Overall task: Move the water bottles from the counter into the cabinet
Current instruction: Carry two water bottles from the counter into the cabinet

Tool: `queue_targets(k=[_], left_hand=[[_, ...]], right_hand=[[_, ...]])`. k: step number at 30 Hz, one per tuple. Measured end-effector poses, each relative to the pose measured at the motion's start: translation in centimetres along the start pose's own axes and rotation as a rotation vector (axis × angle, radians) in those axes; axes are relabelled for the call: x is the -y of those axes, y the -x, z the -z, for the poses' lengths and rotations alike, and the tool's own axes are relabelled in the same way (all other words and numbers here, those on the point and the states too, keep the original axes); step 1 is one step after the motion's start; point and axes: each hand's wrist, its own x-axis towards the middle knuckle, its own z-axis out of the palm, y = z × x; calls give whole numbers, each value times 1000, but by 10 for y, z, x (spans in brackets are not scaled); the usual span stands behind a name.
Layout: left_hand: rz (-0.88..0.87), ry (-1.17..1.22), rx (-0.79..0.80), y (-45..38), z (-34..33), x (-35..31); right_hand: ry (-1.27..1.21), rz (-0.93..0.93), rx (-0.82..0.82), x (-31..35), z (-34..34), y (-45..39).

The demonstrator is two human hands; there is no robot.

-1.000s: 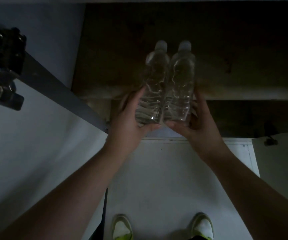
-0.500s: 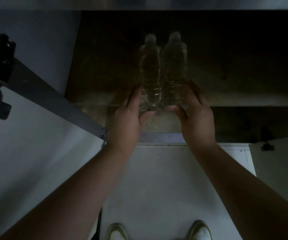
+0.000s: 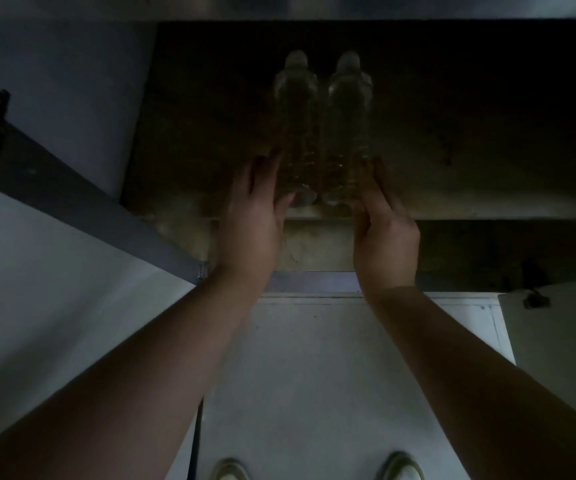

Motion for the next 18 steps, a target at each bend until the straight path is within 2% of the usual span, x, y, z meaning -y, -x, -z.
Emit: queue_targets(k=[3,14,18], left_hand=[[-12,-17,2,-10,-2,0],[-15,-112,72,-31,-6,2],[-11,-266,189,-28,-2,1]], right_hand=[[-14,1,-4,0,-4,-11],[-29,-62,187,-5,1,-38],[82,5,252,2,10,-36]])
